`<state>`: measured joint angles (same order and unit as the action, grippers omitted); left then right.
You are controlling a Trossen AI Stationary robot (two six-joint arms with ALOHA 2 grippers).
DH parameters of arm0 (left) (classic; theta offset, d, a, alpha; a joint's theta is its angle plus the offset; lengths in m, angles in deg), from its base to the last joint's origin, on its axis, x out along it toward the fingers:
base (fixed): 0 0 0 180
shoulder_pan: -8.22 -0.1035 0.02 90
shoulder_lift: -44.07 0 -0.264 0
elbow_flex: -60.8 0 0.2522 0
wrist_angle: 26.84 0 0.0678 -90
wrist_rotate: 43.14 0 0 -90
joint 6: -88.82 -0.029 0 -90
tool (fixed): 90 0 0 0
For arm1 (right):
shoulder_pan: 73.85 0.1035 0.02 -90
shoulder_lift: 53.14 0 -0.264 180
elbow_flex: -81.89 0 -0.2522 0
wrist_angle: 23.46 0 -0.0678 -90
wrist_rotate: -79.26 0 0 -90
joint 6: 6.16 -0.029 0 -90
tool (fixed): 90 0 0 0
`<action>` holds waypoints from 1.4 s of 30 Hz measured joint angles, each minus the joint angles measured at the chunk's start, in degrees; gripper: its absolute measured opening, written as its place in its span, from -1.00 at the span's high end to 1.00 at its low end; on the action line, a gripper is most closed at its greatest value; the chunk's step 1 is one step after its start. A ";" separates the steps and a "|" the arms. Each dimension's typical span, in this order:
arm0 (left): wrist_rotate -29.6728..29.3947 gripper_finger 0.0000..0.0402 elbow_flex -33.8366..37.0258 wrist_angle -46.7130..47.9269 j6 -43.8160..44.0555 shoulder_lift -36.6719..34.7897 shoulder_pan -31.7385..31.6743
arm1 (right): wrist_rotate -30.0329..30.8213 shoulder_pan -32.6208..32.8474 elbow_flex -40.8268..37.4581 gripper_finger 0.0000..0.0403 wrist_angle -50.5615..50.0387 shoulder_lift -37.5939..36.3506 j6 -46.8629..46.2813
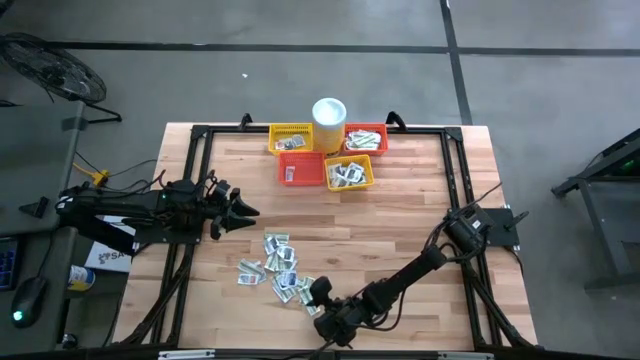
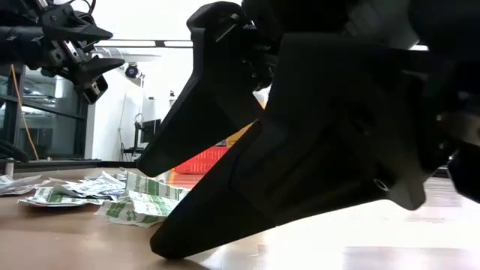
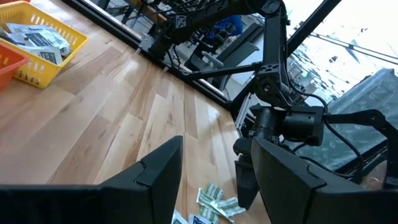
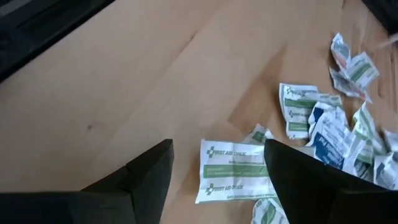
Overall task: Pick & Place First Aid Supplies
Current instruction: Put the green bandage pack into the top orange basket
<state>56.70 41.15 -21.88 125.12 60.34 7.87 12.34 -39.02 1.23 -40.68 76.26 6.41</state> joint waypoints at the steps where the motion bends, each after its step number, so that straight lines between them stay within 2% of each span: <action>1: 0.00 0.05 0.00 0.01 0.00 0.01 0.01 | 0.02 0.00 0.00 -0.23 -0.21 0.00 -0.76; 8: 0.00 0.05 0.00 -0.02 0.00 0.00 -0.02 | 1.17 -0.07 0.00 -0.17 -1.89 0.00 -3.07; 20: 0.00 0.05 0.00 -0.02 0.00 0.00 0.00 | 2.90 -1.09 -0.08 0.31 -4.62 0.02 -12.04; 26: -0.01 0.05 0.00 -0.02 0.00 -0.02 -0.01 | 3.03 -1.44 -0.13 0.48 -4.62 0.09 -12.56; 38: 0.00 0.05 0.00 -0.02 0.00 0.00 -0.01 | -2.16 -1.51 -0.13 0.96 -3.97 0.09 -14.57; 42: 0.00 0.05 0.00 -0.02 0.00 0.00 -0.01 | -3.74 -1.55 -0.13 0.98 -4.06 -0.28 -18.43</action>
<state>56.70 41.15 -21.90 125.12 60.33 7.86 8.60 -40.57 1.10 -44.75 75.99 -12.03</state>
